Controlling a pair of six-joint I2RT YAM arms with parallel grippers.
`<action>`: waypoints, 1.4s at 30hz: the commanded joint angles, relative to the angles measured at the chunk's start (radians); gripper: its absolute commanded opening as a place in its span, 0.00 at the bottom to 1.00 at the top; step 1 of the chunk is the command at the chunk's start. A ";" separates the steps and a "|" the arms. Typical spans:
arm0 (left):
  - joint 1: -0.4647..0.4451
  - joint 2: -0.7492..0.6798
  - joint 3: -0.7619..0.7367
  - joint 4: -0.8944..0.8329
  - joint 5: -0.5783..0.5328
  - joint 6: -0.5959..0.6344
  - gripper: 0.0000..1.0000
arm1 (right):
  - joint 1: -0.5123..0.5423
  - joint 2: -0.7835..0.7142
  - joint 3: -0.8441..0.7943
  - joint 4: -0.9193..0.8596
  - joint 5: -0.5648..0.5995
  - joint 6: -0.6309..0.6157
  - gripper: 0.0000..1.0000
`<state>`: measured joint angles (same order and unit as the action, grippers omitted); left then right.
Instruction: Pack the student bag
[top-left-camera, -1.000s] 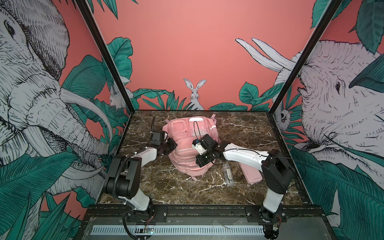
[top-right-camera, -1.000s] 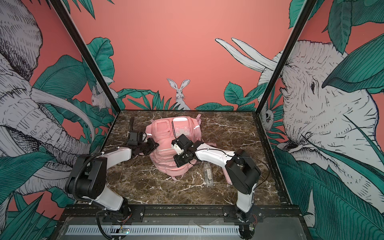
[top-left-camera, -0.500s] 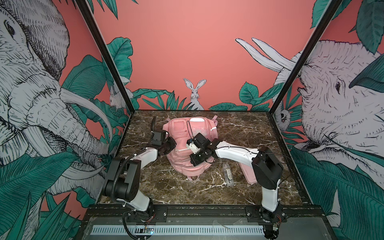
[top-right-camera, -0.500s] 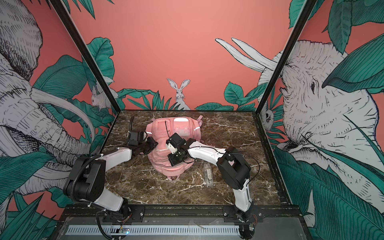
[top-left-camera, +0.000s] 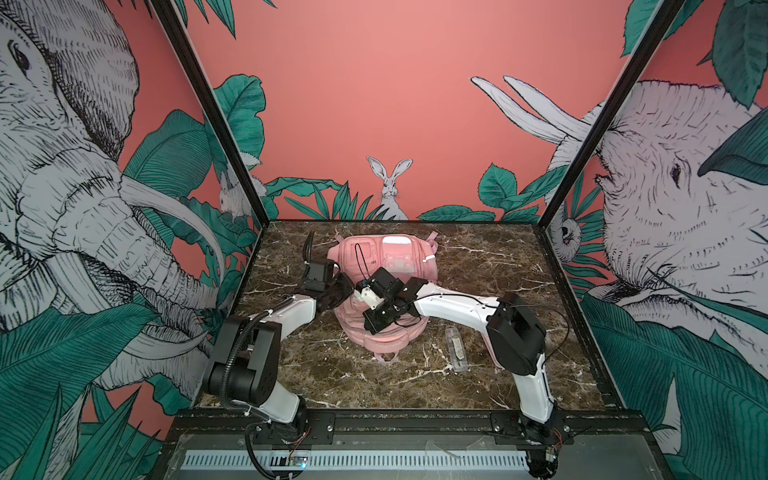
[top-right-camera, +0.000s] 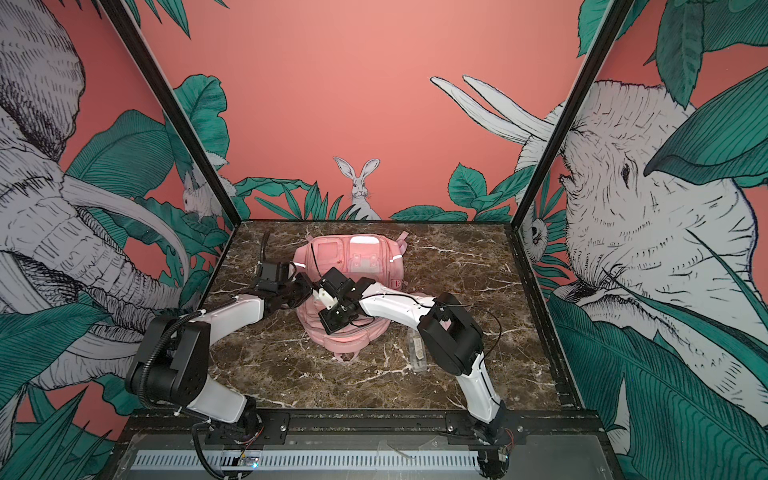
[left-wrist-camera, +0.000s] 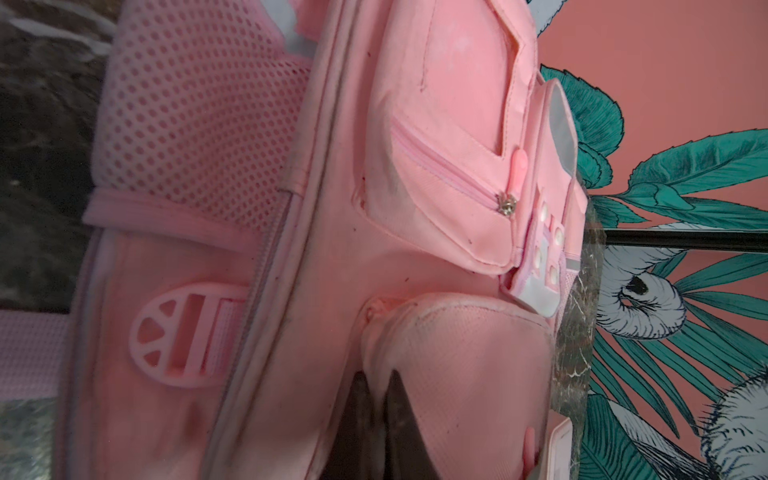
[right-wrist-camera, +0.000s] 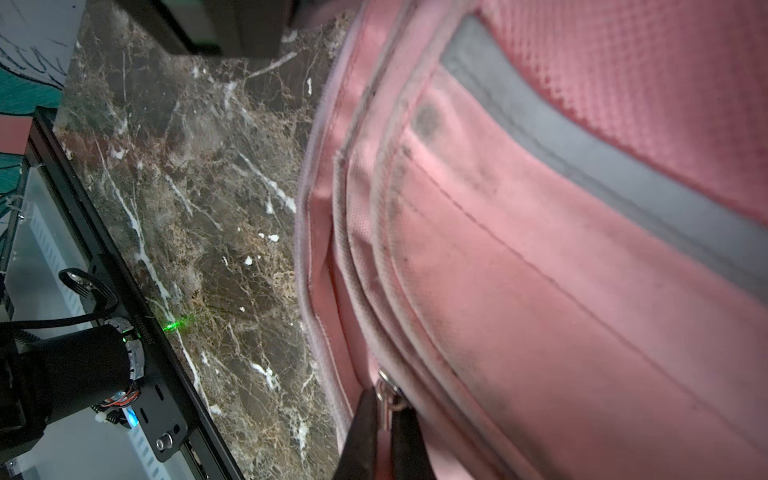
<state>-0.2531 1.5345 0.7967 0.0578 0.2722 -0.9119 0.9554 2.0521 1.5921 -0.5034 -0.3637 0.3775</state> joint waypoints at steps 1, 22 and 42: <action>-0.028 -0.041 0.044 -0.040 0.078 0.026 0.00 | 0.002 -0.020 0.000 0.086 0.007 -0.013 0.00; 0.004 -0.054 0.196 -0.298 0.064 0.302 0.60 | -0.057 -0.168 -0.182 0.078 0.038 -0.045 0.00; 0.012 0.042 0.288 -0.347 0.186 0.386 0.64 | -0.142 -0.266 -0.329 0.068 0.067 -0.082 0.00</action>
<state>-0.2440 1.5768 1.0508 -0.2573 0.4229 -0.5575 0.8288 1.8317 1.2743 -0.4377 -0.3222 0.3134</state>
